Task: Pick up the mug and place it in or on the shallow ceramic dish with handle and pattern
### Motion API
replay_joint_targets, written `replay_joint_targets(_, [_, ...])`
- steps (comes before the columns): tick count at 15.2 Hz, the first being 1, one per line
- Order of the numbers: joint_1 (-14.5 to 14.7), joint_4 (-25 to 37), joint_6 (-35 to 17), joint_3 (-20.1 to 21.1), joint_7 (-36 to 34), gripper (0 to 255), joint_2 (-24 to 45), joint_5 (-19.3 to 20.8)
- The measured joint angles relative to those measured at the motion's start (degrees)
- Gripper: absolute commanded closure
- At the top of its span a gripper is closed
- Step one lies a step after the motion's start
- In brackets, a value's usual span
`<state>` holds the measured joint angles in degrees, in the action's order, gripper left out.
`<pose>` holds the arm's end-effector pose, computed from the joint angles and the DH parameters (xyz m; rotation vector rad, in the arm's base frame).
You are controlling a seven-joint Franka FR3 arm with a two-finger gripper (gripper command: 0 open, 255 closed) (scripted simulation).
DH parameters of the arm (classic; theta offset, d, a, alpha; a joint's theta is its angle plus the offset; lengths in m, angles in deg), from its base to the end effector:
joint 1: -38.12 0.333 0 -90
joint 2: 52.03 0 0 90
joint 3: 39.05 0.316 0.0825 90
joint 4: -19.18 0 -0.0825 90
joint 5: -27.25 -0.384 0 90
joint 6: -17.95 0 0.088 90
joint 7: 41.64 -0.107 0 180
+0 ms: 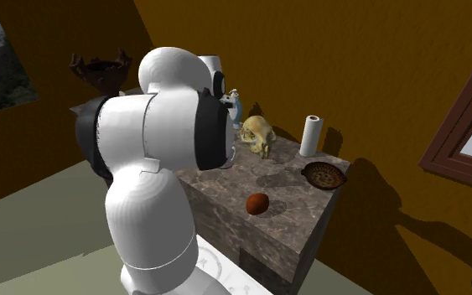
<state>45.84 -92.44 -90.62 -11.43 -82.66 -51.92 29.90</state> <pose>0.4526 0.3166 0.4718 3.0714 -0.1278 -0.0259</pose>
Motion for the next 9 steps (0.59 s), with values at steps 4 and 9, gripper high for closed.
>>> replay_joint_targets(4, [-2.7,1.6,0.2,-2.6,5.0,255,1.3,0.9])
replay_joint_targets(9, [-5.7,5.7,0.8,-5.5,10.5,255,4.7,2.4])
